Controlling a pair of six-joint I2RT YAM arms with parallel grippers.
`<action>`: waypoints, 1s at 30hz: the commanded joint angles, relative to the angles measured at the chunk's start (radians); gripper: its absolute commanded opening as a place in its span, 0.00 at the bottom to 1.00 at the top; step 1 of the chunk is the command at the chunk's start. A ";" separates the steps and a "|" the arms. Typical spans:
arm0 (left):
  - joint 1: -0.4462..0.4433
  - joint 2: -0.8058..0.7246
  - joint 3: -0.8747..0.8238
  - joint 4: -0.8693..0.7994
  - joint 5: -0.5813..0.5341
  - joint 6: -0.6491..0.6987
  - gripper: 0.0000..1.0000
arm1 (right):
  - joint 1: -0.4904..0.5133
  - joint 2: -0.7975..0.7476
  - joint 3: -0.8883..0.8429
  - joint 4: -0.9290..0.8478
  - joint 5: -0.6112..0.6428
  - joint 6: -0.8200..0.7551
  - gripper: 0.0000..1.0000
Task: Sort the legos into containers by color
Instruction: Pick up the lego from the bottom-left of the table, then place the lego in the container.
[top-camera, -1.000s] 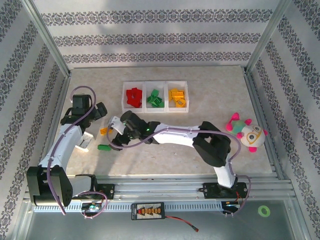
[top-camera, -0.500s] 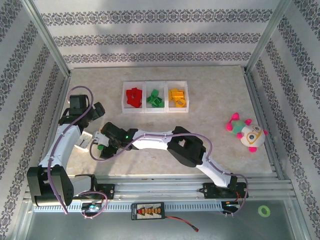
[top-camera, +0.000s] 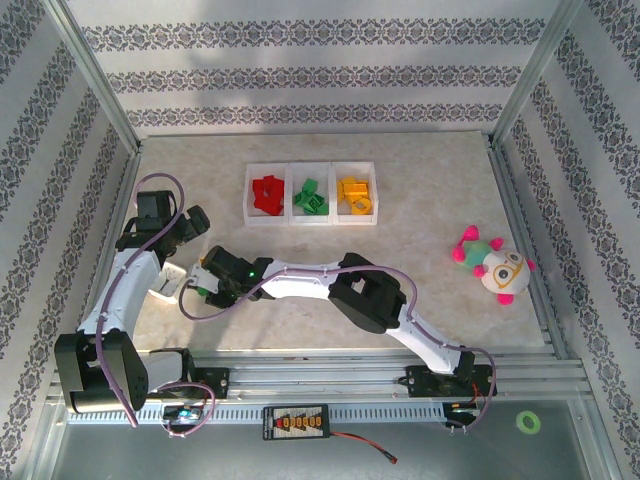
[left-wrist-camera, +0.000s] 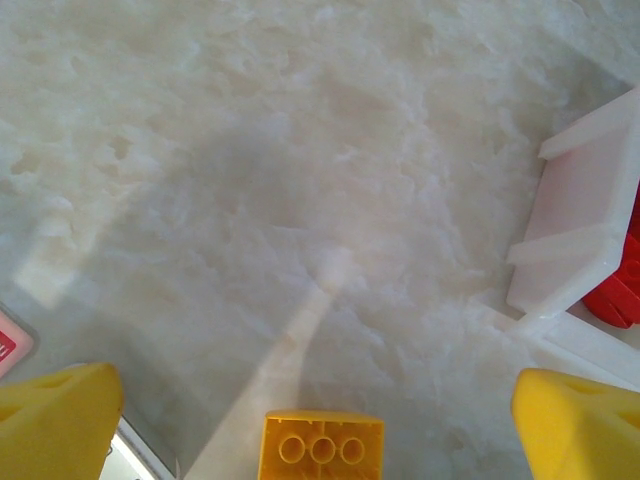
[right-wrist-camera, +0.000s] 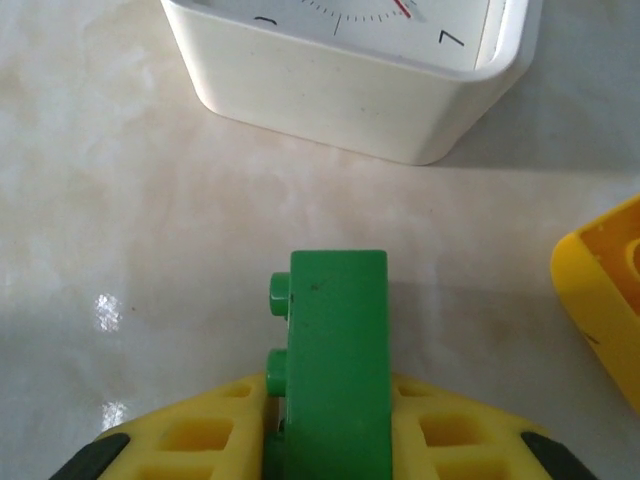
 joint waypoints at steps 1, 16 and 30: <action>0.014 -0.006 -0.010 0.011 0.020 0.025 0.99 | -0.008 -0.078 -0.047 0.012 0.012 0.020 0.25; -0.077 0.054 0.007 0.034 -0.001 -0.010 0.99 | -0.135 -0.512 -0.562 0.222 0.194 0.211 0.21; -0.265 0.128 0.014 0.054 -0.065 -0.052 0.99 | -0.462 -0.588 -0.591 0.322 0.243 0.439 0.19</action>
